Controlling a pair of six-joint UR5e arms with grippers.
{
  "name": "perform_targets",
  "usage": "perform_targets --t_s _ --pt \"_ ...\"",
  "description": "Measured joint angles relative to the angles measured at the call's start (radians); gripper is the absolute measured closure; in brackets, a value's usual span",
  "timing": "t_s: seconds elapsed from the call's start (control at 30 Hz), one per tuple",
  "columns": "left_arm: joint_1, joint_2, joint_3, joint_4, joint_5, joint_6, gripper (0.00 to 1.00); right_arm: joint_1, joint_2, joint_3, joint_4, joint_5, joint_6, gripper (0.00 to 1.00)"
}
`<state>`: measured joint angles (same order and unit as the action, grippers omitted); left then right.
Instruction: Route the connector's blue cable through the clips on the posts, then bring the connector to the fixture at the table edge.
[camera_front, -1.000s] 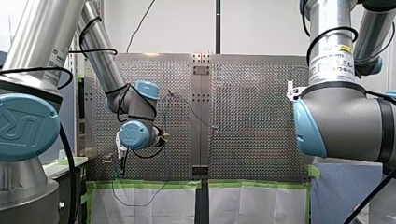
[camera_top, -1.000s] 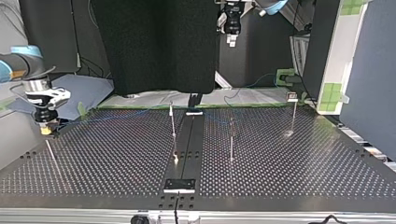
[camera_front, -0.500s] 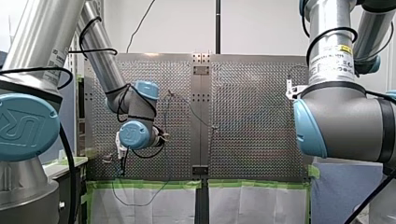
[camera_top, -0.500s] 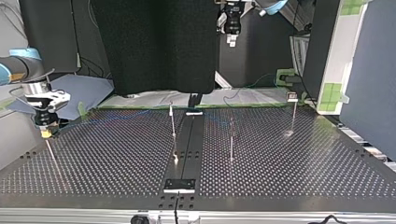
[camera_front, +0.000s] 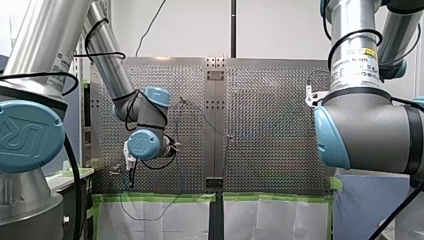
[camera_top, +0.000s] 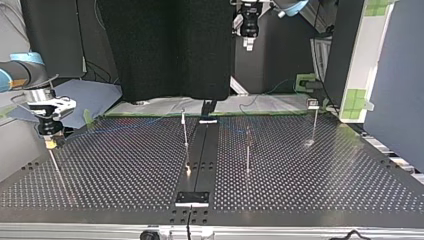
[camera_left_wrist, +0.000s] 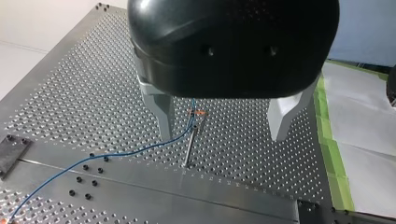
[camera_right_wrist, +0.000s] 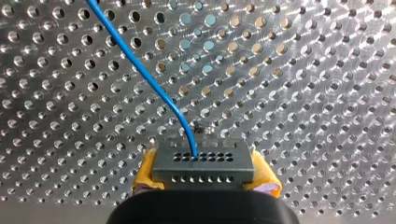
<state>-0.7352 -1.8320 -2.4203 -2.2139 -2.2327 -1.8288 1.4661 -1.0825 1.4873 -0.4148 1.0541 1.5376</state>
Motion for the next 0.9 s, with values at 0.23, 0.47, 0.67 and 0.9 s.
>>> perform_targets --t_s 0.23,0.47,0.67,0.9 --pt "0.004 0.0 0.001 0.001 0.0 0.002 0.02 0.0 0.001 0.0 -0.004 -0.003 -0.002 1.0" --pt "0.006 0.0 0.004 -0.001 0.001 0.003 0.02 0.0 0.003 0.001 -0.011 -0.002 -0.002 1.0" --pt "0.006 0.0 0.006 -0.001 0.002 0.003 0.02 0.001 0.005 0.001 -0.02 -0.002 -0.002 1.0" --pt "0.006 0.0 0.006 -0.001 0.002 0.003 0.02 0.003 0.006 0.001 -0.031 -0.006 0.004 0.87"
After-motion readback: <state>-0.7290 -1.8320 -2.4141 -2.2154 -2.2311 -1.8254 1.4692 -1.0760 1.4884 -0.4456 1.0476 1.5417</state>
